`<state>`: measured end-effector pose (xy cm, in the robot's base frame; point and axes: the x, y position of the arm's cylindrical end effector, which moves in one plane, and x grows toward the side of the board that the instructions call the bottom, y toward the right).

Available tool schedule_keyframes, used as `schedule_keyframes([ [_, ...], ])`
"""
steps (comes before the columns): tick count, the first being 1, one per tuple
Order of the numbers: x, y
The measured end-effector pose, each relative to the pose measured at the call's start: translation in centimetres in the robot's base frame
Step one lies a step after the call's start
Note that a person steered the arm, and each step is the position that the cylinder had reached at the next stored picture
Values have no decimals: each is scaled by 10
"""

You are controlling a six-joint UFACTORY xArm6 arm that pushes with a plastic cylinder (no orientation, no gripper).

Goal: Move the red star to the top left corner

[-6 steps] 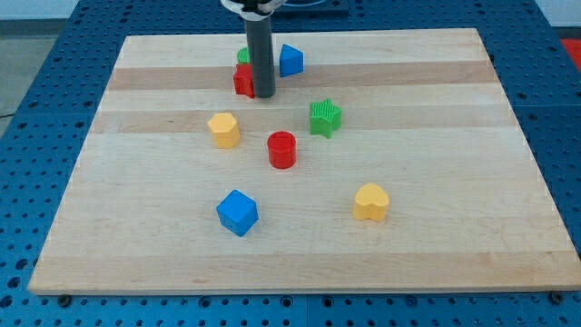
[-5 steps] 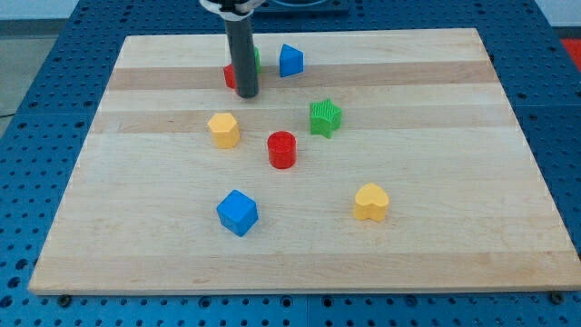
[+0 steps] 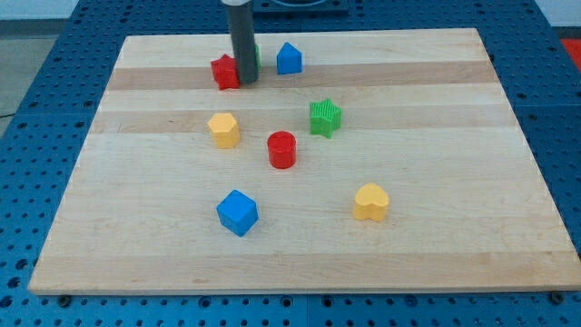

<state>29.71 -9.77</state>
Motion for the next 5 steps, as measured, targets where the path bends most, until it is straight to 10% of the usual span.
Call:
schedule_keyframes([
  [5,-30,-120],
])
